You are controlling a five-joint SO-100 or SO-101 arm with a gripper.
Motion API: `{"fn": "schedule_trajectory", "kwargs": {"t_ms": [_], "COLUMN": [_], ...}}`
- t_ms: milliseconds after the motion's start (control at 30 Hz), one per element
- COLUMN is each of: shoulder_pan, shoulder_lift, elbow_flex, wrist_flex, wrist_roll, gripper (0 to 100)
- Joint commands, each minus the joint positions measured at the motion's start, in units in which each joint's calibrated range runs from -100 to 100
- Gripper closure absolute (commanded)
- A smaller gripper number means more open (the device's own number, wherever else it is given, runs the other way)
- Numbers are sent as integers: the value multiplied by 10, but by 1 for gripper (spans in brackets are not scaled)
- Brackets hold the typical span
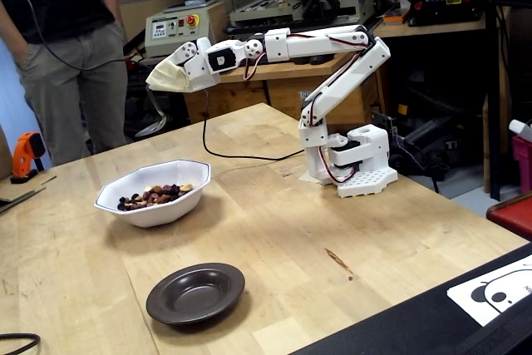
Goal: Use spoon to transfer food from the white bowl to brown plate
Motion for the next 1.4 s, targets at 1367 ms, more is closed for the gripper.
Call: {"fn": "schedule_trajectory", "kwargs": {"t_ms": [1367], "shoulder_pan": [-66], "shoulder_lift": [-1], "elbow_flex": [171], "wrist_flex": [-131], "wrist_roll": [213], "gripper": [96]}}
